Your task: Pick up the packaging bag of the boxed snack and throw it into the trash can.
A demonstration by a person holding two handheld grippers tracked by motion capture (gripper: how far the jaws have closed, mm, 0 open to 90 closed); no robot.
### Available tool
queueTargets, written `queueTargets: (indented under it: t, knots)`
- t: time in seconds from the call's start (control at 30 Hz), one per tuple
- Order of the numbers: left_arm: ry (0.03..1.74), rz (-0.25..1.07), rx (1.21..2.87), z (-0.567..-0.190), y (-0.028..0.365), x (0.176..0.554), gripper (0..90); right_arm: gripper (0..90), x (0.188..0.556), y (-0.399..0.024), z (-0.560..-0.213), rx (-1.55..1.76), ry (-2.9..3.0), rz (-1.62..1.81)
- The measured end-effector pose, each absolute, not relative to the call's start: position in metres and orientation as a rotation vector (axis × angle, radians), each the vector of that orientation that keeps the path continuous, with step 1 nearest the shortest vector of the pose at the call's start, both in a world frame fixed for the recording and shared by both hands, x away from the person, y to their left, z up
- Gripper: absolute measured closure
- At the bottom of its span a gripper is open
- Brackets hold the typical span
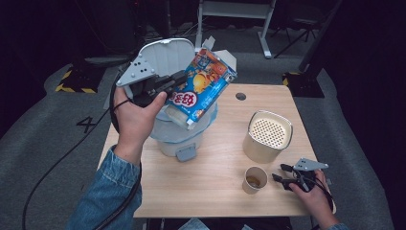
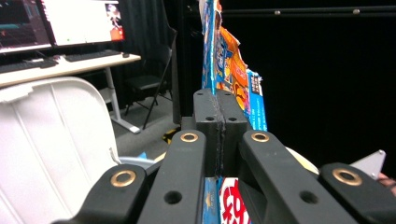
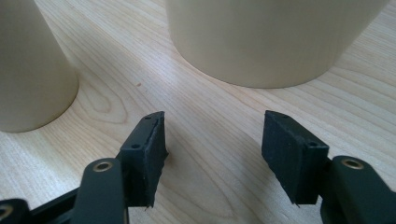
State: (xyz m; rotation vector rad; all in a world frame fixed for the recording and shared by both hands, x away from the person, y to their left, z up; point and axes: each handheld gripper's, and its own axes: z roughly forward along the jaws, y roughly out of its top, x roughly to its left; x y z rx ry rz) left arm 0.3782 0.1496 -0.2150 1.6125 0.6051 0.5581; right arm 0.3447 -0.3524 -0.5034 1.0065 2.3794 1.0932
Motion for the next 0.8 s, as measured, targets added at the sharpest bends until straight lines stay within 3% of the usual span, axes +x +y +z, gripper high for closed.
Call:
queueTargets:
  t: [0.8]
  knots:
    - [0.674, 0.708, 1.514, -0.192, 0.162, 0.423, 89.4, 40.4, 0.345, -0.352, -0.503, 1.005, 2.379, 1.093]
